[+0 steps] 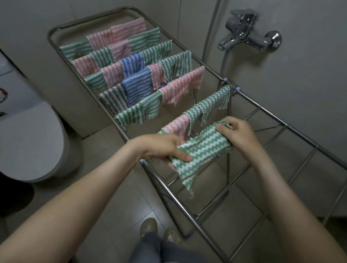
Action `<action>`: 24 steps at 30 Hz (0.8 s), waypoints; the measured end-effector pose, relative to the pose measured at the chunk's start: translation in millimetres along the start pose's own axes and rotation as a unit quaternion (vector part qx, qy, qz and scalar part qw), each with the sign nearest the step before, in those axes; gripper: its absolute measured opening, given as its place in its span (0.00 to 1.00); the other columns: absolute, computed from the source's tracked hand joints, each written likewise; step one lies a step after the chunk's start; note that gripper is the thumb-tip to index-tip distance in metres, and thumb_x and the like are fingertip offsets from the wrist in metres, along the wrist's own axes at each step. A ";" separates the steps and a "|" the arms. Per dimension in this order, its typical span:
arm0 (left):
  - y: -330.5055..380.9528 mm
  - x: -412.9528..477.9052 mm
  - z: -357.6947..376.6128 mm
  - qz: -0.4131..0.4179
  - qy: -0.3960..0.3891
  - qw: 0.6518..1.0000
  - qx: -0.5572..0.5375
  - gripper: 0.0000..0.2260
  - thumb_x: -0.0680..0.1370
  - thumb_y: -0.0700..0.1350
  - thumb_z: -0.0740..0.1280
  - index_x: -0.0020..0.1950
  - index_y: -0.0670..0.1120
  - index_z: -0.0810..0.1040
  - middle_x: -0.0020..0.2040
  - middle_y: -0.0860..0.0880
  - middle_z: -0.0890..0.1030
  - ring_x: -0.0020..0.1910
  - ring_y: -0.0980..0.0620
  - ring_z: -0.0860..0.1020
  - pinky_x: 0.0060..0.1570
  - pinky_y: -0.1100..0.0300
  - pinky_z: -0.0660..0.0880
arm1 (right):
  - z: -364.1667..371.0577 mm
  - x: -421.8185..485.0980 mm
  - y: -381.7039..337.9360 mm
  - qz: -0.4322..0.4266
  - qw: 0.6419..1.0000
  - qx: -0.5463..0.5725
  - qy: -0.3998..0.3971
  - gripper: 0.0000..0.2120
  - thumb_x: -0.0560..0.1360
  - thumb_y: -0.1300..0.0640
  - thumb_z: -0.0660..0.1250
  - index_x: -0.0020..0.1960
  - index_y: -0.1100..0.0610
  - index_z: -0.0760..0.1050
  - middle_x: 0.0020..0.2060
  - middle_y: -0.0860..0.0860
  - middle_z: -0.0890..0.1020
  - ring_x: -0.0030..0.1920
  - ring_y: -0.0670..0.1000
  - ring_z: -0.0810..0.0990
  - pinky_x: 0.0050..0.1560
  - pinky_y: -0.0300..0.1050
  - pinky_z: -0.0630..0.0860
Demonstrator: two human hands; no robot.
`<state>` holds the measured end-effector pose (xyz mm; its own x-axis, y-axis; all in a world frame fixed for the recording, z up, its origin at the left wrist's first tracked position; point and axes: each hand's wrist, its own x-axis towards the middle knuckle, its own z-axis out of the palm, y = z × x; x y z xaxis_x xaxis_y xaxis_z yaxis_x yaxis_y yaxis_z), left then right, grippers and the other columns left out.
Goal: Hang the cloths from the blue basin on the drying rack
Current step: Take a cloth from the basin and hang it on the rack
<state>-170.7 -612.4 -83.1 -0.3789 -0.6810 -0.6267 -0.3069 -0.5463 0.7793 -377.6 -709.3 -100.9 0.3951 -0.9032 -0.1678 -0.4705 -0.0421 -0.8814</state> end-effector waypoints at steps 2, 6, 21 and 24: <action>-2.4 4.2 6.0 -0.008 -0.005 1.000 0.010 0.04 0.78 0.38 0.66 0.43 0.44 0.78 0.36 0.54 0.84 0.35 0.60 0.82 0.34 0.68 0.78 | -0.7 -5.6 7.9 0.002 0.998 -0.058 0.007 0.10 0.75 0.55 0.67 0.42 0.63 0.76 0.38 0.62 0.80 0.37 0.51 0.76 0.39 0.45 0.67; -11.2 13.9 12.2 -0.037 0.021 0.995 0.088 0.06 0.77 0.42 0.68 0.40 0.46 0.76 0.39 0.53 0.80 0.36 0.58 0.78 0.33 0.69 0.74 | 8.2 -8.8 23.3 0.018 0.988 -0.152 0.020 0.10 0.75 0.53 0.66 0.43 0.60 0.75 0.36 0.55 0.77 0.40 0.52 0.75 0.37 0.45 0.65; -33.5 45.1 14.6 -0.079 0.227 0.919 0.312 0.32 0.74 0.54 0.69 0.72 0.43 0.62 0.71 0.41 0.63 0.69 0.42 0.66 0.65 0.52 0.67 | 51.0 -3.7 46.3 -0.046 0.901 -0.368 -0.224 0.22 0.73 0.45 0.69 0.66 0.45 0.71 0.64 0.46 0.74 0.70 0.49 0.61 0.64 0.47 0.49; -28.1 49.0 19.0 -0.082 0.110 0.929 0.344 0.21 0.75 0.50 0.69 0.64 0.40 0.74 0.58 0.42 0.79 0.51 0.47 0.79 0.50 0.58 0.75 | 53.2 -3.2 50.6 -0.084 0.863 -0.424 -0.262 0.13 0.75 0.47 0.66 0.59 0.46 0.76 0.55 0.46 0.78 0.66 0.48 0.64 0.67 0.49 0.45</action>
<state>-197.2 -621.2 -135.8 -0.1132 -0.7405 -0.6624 -0.8586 -0.2626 0.4403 -360.7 -685.8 -168.4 0.7121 -0.5455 -0.4420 -0.6920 -0.6515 -0.3108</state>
